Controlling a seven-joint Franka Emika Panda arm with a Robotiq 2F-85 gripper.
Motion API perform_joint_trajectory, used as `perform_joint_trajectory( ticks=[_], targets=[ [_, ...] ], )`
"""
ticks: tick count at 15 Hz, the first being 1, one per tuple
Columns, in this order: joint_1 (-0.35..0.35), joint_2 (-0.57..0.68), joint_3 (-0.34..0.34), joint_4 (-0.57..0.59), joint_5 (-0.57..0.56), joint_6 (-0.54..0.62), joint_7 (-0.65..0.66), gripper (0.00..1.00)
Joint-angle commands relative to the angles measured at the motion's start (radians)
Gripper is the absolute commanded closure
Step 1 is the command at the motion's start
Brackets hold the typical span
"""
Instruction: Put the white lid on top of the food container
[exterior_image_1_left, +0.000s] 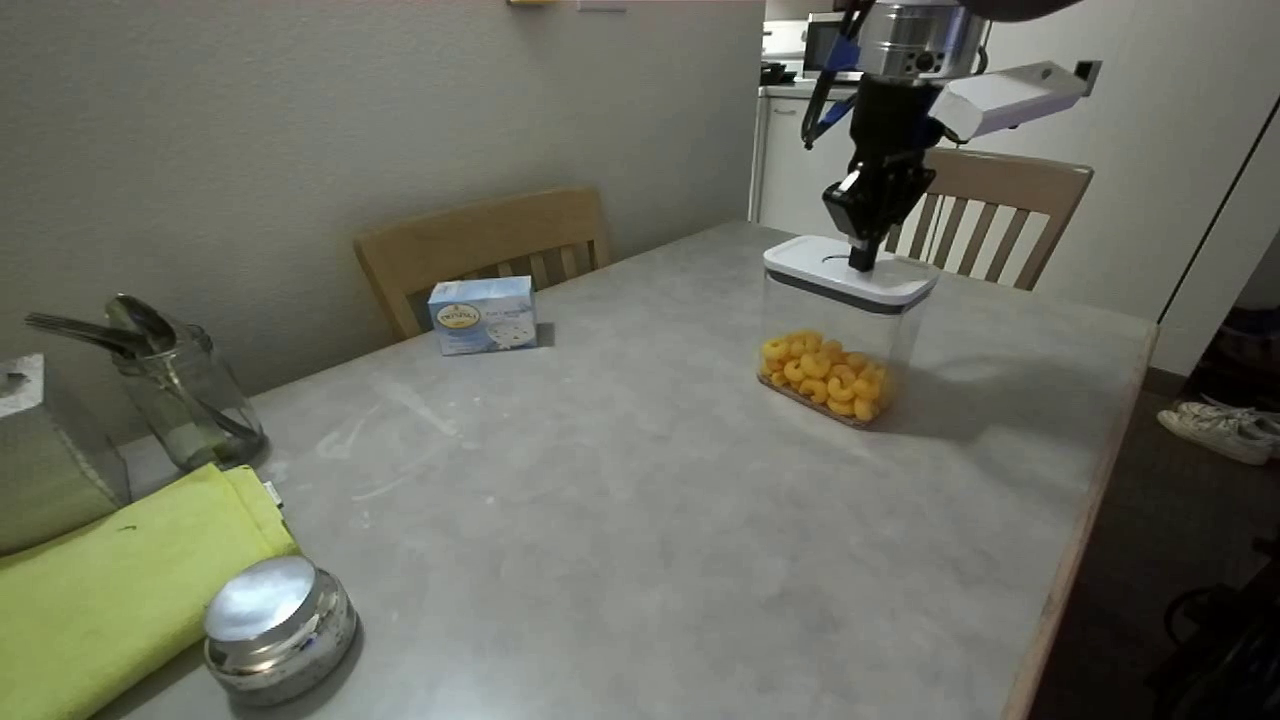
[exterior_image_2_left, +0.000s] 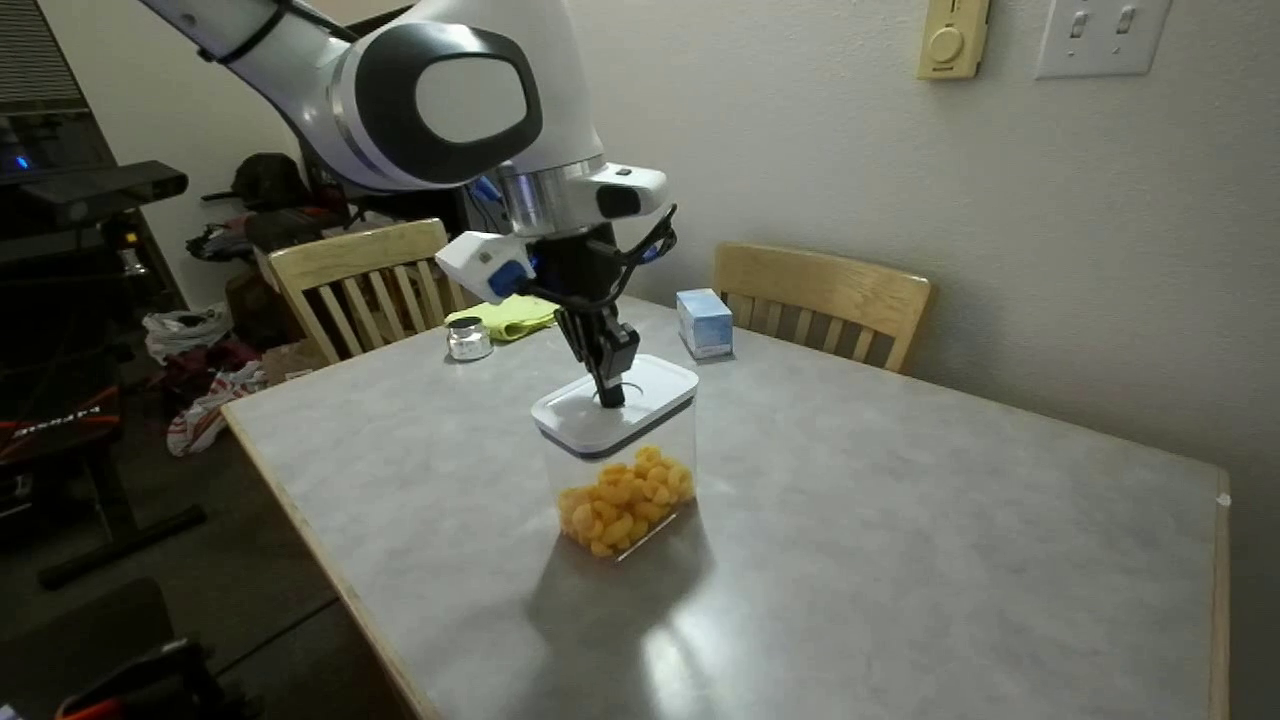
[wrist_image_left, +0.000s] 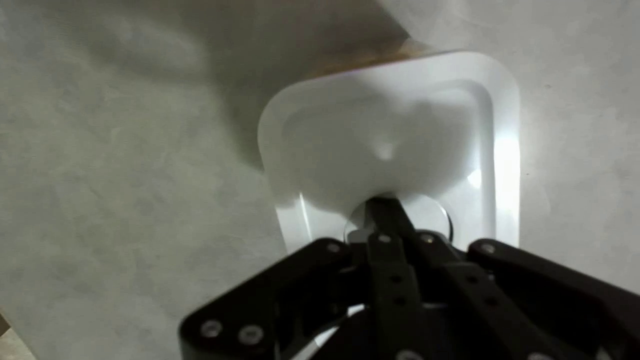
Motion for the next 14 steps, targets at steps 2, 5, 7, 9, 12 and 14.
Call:
perform_joint_trajectory(
  ticks=[2, 5, 7, 9, 12, 14],
  targets=[
    [0.009, -0.014, -0.022, -0.026, -0.044, -0.009, 0.065, 1.0],
    [0.016, -0.076, -0.026, -0.024, -0.08, -0.075, 0.139, 1.0],
    [0.011, -0.102, -0.018, -0.017, -0.079, -0.122, 0.152, 1.0],
    [0.007, -0.119, -0.01, -0.004, -0.071, -0.16, 0.154, 1.0],
    [0.002, -0.137, -0.002, 0.009, -0.065, -0.195, 0.15, 1.0],
    [0.0, -0.137, 0.001, 0.017, -0.062, -0.206, 0.142, 0.73]
  ],
)
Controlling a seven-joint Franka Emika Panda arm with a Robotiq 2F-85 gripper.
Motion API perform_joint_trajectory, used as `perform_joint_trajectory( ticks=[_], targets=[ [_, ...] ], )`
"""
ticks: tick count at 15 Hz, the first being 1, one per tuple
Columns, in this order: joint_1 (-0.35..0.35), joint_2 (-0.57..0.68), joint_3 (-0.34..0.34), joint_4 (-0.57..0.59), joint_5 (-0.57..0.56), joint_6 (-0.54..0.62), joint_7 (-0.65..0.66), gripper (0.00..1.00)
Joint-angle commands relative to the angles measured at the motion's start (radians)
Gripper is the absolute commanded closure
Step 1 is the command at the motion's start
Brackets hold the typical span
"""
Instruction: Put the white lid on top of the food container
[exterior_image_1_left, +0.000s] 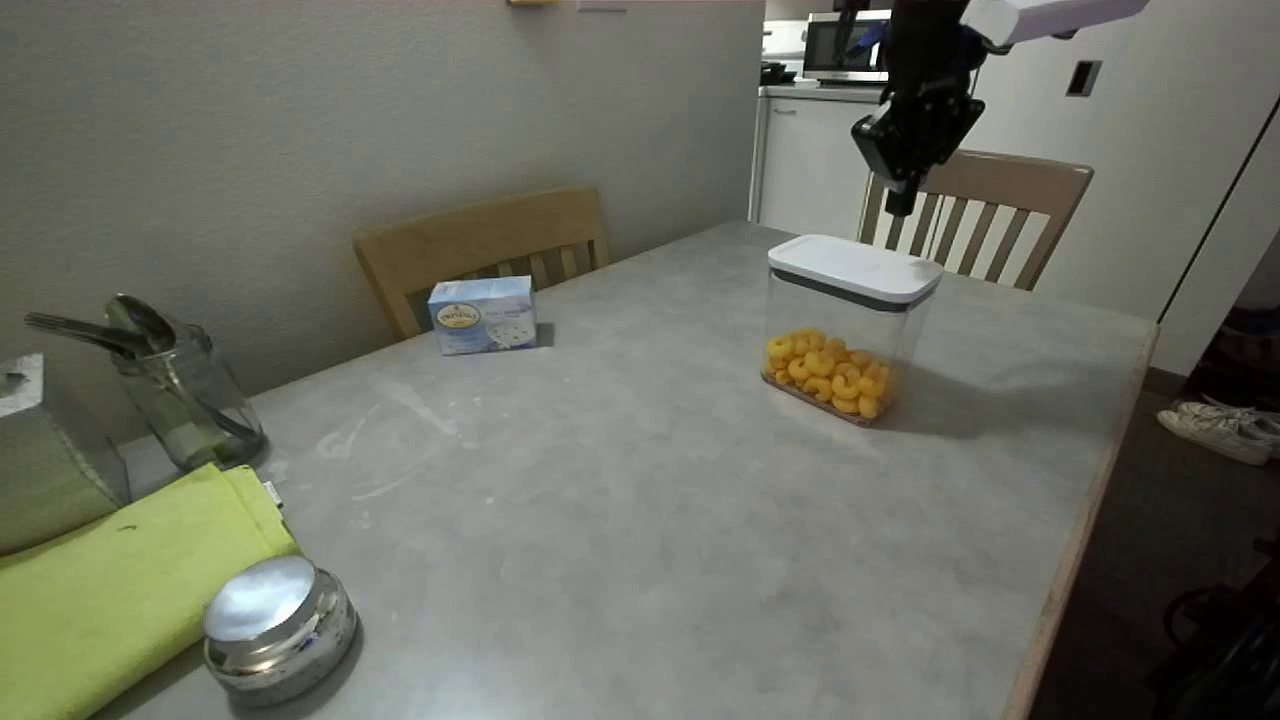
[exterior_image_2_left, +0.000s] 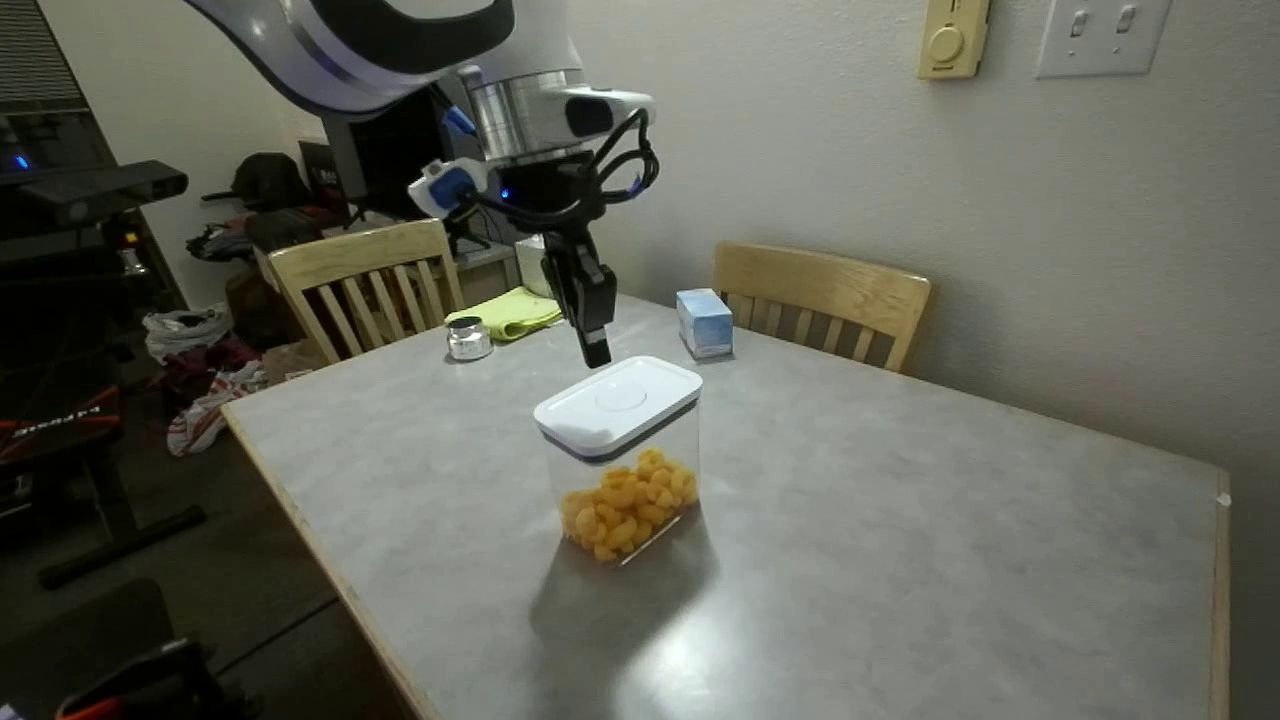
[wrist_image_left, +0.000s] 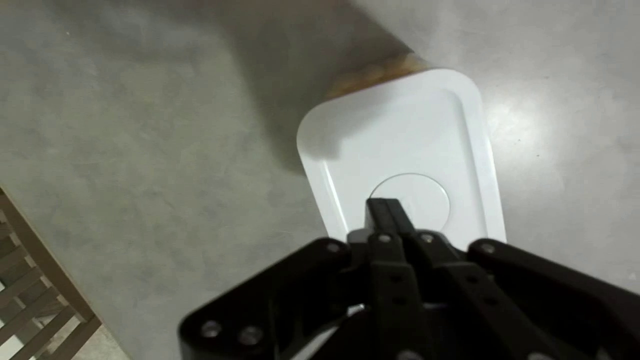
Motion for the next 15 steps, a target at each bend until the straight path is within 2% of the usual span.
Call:
perform_joint_trajectory(
  ticks=[1, 10, 15],
  targets=[
    [-0.006, -0.007, 0.01, 0.011, 0.009, -0.032, -0.005, 0.67],
    [-0.004, -0.01, 0.021, 0.012, 0.016, -0.045, -0.021, 0.03],
    [-0.001, -0.014, 0.028, 0.024, 0.012, -0.061, -0.022, 0.0]
  ],
)
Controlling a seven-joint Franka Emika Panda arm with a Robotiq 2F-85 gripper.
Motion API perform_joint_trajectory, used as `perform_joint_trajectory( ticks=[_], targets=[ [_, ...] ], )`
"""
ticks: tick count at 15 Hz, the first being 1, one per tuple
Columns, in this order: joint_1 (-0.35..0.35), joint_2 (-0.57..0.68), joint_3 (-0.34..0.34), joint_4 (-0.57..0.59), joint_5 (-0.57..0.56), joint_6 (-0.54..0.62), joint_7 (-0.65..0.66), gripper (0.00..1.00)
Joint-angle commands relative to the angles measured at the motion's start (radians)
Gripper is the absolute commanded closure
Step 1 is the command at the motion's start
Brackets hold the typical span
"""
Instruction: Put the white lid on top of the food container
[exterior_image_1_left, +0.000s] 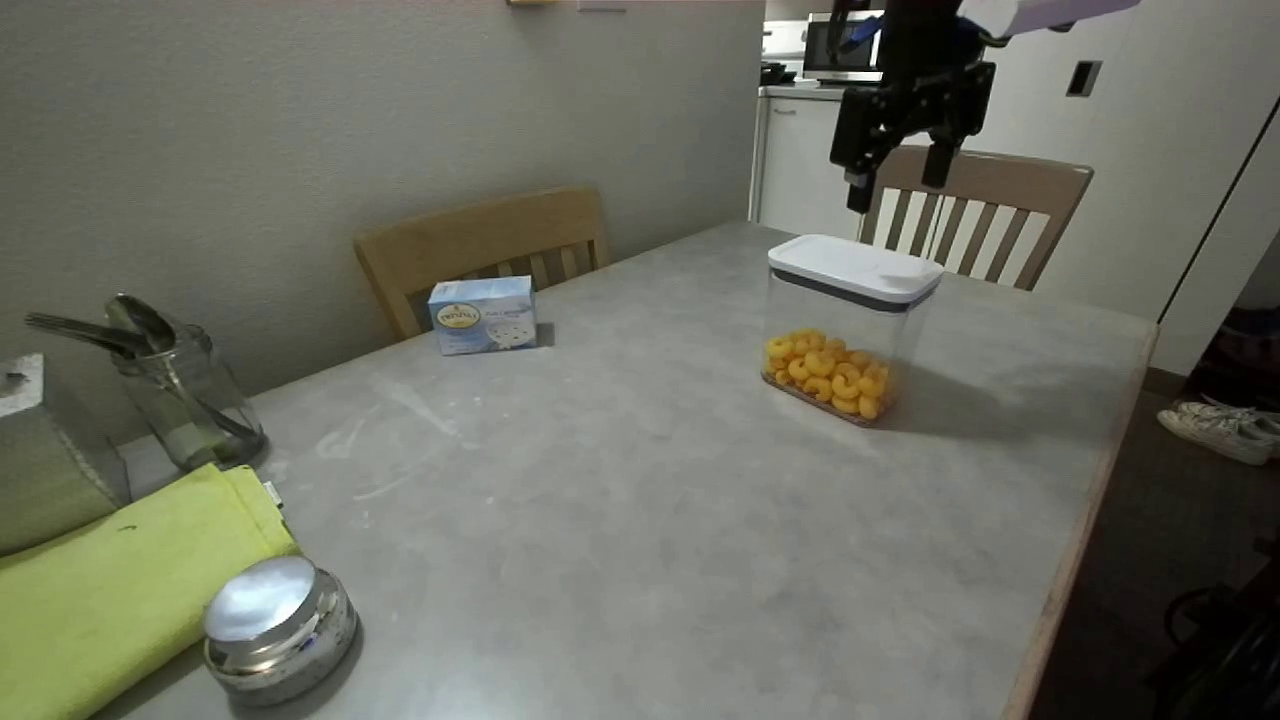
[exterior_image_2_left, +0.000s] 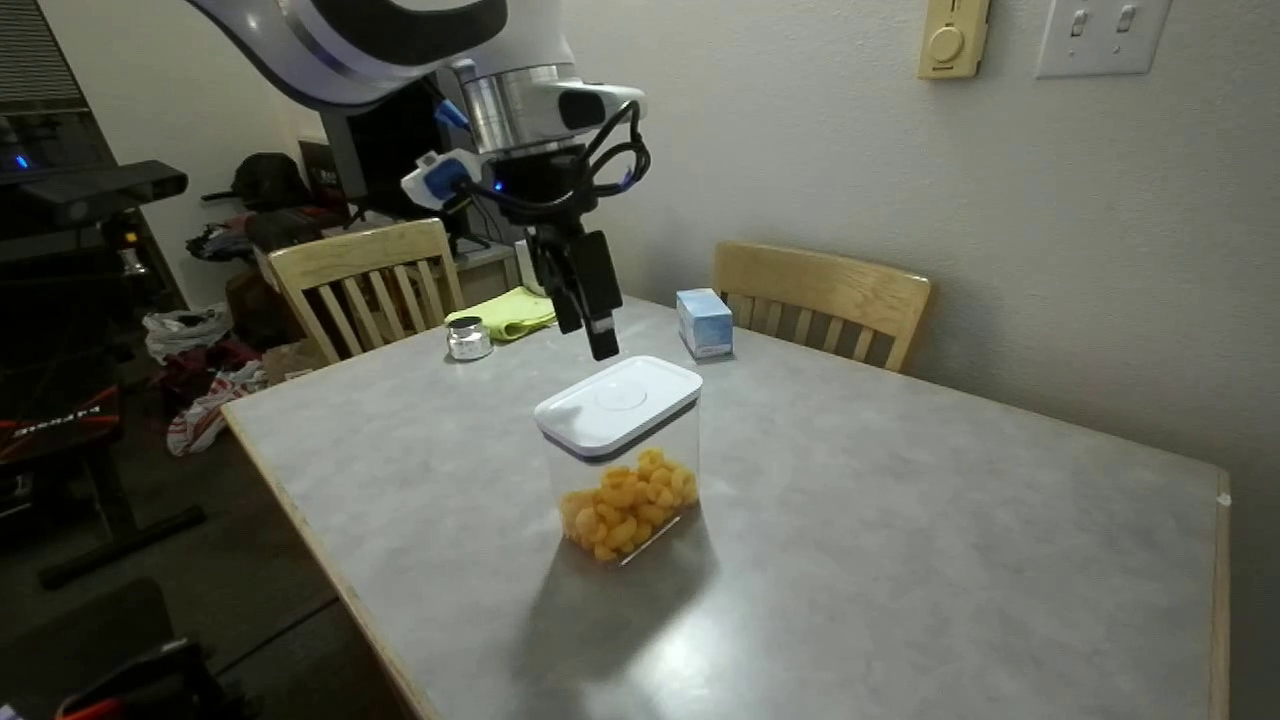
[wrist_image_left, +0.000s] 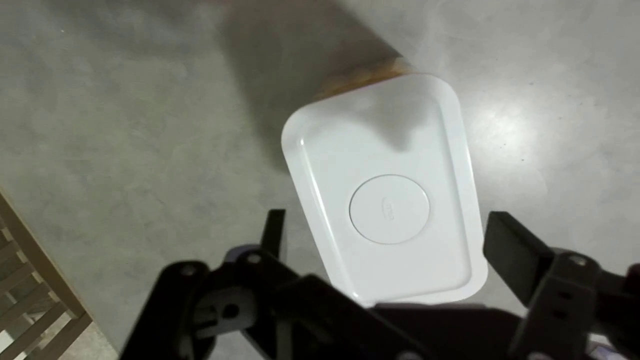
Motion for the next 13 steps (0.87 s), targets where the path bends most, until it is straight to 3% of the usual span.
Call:
perform_joint_trajectory(
  ticks=[1, 7, 13],
  targets=[
    [0.0, -0.01, 0.011, 0.022, 0.009, -0.05, -0.02, 0.0],
    [0.014, -0.008, 0.037, 0.085, 0.0, -0.103, -0.035, 0.0],
    [0.015, -0.001, 0.038, 0.081, 0.0, -0.076, -0.013, 0.0]
  ],
)
